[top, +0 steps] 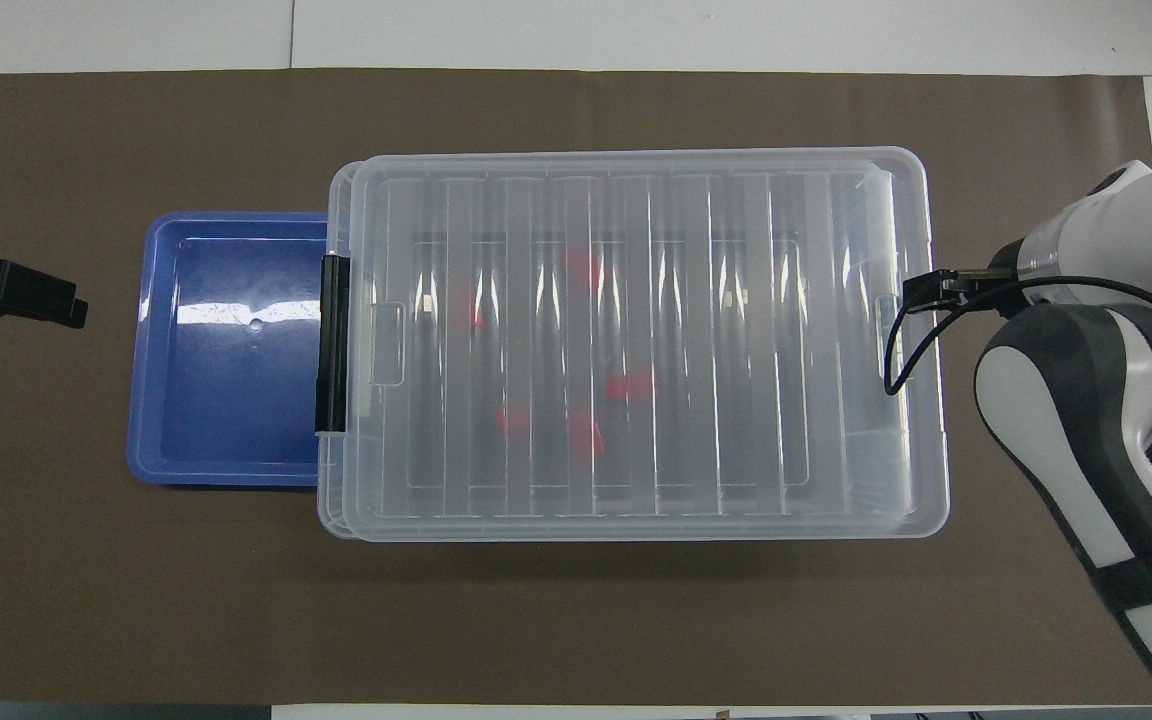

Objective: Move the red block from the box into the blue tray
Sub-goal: 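Slide the clear lid away from the tray with the right gripper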

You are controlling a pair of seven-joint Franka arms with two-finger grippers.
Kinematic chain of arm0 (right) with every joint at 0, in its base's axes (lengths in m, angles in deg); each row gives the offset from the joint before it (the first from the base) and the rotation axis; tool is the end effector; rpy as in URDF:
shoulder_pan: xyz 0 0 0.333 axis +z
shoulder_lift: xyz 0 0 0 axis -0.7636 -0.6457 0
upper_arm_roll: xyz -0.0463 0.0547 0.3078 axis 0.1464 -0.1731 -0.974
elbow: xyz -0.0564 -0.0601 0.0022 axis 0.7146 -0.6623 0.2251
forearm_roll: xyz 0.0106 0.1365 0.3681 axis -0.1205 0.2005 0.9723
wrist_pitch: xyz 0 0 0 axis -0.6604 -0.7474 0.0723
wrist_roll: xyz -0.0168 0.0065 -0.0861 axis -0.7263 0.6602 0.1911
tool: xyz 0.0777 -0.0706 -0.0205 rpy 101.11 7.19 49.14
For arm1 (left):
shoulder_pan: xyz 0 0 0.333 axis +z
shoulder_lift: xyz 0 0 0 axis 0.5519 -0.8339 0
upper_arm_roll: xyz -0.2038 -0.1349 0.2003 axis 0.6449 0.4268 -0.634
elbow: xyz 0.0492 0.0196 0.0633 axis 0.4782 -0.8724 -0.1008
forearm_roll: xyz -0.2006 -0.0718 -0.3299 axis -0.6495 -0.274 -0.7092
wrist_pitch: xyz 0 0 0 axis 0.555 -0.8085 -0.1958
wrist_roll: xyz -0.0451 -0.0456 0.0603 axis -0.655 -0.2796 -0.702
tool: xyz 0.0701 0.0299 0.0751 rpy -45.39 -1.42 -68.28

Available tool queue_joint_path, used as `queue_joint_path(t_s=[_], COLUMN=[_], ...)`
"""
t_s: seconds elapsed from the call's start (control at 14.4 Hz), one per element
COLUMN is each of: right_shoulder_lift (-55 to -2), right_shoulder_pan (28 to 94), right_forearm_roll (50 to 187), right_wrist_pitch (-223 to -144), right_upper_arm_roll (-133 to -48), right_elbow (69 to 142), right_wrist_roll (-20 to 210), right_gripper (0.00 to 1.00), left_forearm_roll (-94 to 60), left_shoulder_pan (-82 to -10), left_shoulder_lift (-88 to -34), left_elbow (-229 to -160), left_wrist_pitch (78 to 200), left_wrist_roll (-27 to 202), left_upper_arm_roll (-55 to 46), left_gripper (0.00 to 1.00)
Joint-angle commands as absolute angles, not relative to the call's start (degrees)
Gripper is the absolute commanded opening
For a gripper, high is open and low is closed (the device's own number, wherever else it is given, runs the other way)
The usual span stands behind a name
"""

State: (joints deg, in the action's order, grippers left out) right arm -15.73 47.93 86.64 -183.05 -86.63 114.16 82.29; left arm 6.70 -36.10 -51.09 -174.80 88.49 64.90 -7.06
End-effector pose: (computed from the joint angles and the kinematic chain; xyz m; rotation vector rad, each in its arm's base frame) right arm 0.5724 0.0142 0.4567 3.1277 -0.0704 0.0658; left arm 0.5519 -0.0316 0.6193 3.1061 -0.2774 -0.0614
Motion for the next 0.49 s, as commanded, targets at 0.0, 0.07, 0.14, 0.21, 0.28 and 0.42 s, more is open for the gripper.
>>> queue_joint_path(t_s=[0.0,0.07,0.14,0.21,0.28,0.42], right_shoulder_lift=[-14.25,-14.25,-14.25,-14.33,-14.34,-14.42], right_shoulder_pan=[45.57,45.04,44.34,43.46,42.85,41.7], right_forearm_roll=[87.21,87.21,87.21,87.21,87.21,87.21], right_wrist_pitch=[-184.54,-185.06,-185.07,-185.07,-185.15,-185.24], right_upper_arm_roll=[-87.09,-87.09,-87.09,-87.09,-87.09,-87.09], right_elbow=[116.33,116.33,116.33,116.24,116.15,116.07], right_wrist_roll=[86.27,87.58,88.9,90.13,91.62,93.65], right_gripper=[1.0,1.0,1.0,1.0,1.0,1.0], left_forearm_roll=[7.73,7.73,7.73,7.73,7.73,7.73], left_shoulder_pan=[-36.22,-36.22,-36.22,-36.22,-36.22,-36.92], left_shoulder_lift=[-49.78,-49.78,-49.78,-49.78,-49.86,-49.69], left_elbow=[-175.76,-175.76,-175.76,-175.76,-175.5,-175.67], left_wrist_pitch=[88.32,88.32,88.32,88.32,88.06,88.33], left_wrist_roll=[64.58,64.58,64.58,64.58,64.75,64.58], left_upper_arm_roll=[-7.32,-7.32,-7.32,-7.32,-7.32,-7.23], left_gripper=[1.0,1.0,1.0,1.0,1.0,1.0])
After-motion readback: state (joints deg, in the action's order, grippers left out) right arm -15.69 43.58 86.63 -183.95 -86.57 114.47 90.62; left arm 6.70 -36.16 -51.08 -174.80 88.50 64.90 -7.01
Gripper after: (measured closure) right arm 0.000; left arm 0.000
